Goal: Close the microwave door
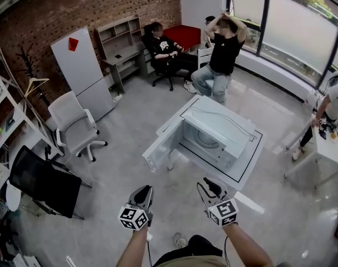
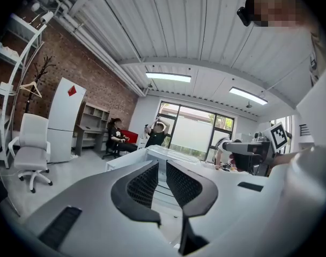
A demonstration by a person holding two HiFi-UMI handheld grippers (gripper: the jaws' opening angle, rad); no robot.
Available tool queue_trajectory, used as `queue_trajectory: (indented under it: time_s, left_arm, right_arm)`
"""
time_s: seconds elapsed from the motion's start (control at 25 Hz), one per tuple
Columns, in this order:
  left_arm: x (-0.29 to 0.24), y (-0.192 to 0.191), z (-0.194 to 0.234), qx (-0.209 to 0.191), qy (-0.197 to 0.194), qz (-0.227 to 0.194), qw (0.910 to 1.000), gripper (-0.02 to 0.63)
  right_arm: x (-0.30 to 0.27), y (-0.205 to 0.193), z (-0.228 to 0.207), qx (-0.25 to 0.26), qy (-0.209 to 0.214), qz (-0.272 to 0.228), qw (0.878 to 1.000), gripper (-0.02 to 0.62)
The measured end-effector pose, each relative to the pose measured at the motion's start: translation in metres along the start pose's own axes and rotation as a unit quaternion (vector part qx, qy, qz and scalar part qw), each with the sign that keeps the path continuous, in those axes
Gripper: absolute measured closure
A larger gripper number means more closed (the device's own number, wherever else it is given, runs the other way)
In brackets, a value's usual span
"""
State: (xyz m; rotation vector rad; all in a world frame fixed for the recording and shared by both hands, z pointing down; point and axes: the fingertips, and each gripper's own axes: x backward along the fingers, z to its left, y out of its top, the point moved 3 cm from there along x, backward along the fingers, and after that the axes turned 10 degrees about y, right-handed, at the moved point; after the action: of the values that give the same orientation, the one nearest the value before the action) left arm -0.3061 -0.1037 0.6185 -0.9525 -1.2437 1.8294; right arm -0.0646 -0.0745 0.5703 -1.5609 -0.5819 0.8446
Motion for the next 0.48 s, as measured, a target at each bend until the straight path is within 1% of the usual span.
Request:
queue_trajectory:
  time_s: [0.16, 0.48]
  left_arm:
    - [-0.006, 0.002, 0.003, -0.001, -0.004, 0.000, 1.0000, 0.568]
    - [-0.010, 0.013, 0.014, -0.008, -0.003, -0.005, 1.0000, 0.568]
  right_arm:
    - [-0.001, 0.000, 0.000, -0.005, -0.007, -0.001, 1.000, 0.491]
    - [-0.003, -0.006, 0.004, -0.009, -0.008, 0.002, 1.000, 0.491]
